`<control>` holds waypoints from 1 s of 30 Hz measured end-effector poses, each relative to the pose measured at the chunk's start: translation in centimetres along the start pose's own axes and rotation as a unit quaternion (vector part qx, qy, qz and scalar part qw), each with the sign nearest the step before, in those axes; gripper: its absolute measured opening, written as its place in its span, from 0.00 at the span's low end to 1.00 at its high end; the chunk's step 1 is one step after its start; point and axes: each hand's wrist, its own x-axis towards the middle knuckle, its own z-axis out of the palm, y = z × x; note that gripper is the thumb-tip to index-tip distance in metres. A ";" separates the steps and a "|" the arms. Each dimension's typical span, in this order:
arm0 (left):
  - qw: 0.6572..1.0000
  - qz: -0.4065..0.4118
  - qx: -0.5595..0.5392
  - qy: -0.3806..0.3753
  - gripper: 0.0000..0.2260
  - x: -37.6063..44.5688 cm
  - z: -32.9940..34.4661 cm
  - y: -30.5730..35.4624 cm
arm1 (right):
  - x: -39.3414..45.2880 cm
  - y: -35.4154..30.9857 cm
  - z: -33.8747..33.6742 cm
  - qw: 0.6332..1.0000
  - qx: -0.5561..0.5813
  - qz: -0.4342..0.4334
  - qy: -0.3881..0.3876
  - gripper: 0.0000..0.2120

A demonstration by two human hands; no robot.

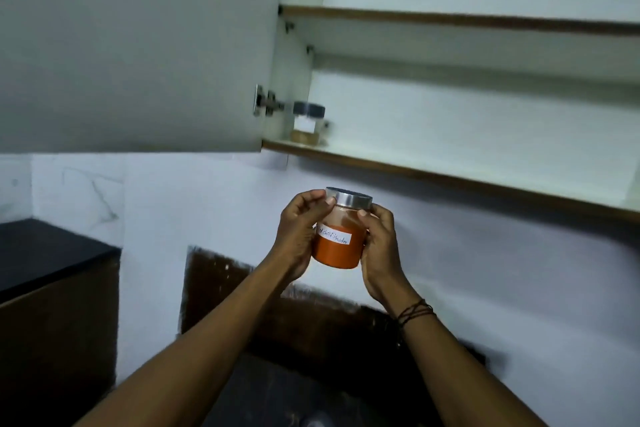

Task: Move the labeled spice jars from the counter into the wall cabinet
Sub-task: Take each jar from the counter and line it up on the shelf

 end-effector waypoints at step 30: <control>0.954 0.066 0.282 0.076 0.18 25.1 6.6 6.5 | 26.6 -7.0 6.3 0.933 -0.340 -0.064 0.100 0.09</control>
